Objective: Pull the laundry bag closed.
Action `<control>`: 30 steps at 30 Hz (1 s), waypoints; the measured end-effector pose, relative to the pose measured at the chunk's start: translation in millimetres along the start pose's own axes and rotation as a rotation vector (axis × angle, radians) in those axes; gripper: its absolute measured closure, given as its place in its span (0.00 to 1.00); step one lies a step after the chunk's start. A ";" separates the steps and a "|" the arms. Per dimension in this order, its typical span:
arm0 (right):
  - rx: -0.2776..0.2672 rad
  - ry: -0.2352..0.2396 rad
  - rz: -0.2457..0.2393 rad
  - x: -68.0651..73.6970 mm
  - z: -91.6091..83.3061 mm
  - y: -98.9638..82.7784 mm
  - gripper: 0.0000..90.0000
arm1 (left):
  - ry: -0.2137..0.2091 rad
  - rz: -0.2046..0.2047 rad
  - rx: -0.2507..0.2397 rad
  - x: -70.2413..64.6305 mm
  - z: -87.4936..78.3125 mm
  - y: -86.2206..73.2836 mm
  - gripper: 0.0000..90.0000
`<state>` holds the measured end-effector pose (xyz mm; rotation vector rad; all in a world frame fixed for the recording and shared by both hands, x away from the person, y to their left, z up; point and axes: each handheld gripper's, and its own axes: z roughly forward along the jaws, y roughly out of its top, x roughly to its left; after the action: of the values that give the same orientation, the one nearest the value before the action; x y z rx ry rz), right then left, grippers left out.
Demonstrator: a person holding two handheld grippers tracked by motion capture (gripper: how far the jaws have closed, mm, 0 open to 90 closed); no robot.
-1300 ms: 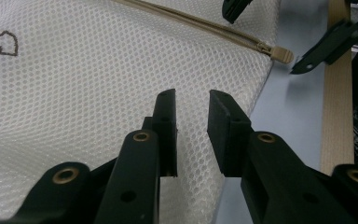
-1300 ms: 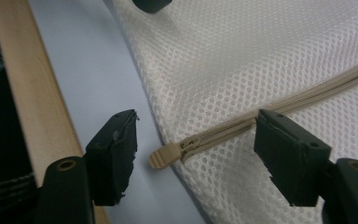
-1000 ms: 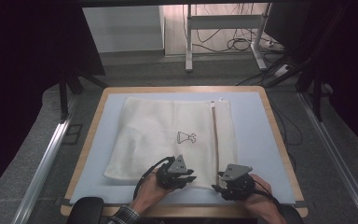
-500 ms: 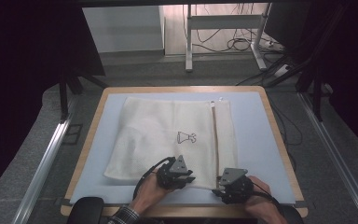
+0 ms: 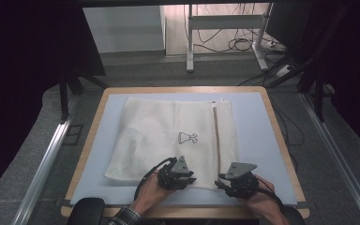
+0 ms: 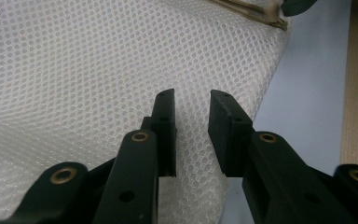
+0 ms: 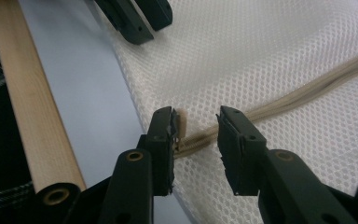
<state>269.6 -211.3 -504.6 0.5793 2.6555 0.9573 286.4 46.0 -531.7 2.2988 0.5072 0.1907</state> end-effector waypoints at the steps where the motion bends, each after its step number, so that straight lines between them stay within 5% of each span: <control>1: 0.007 0.001 0.003 -0.5 1.0 0.0 0.76 | 0.000 0.000 0.000 0.0 0.0 0.0 0.80; 7: 0.008 0.021 0.022 -3.7 3.4 1.0 0.79 | -0.002 -0.003 0.000 0.1 0.2 0.2 0.80; 16: 0.006 0.094 0.136 -19.0 9.8 -0.8 0.74 | -0.005 -0.001 0.003 0.5 0.8 0.1 0.80; 30: 0.008 0.161 0.087 -12.4 8.8 3.0 0.93 | -0.001 0.002 0.005 0.2 1.6 -0.4 0.80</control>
<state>284.7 -209.9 -507.9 0.6492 2.7967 1.0606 286.9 45.2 -533.1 2.3039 0.5051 0.1898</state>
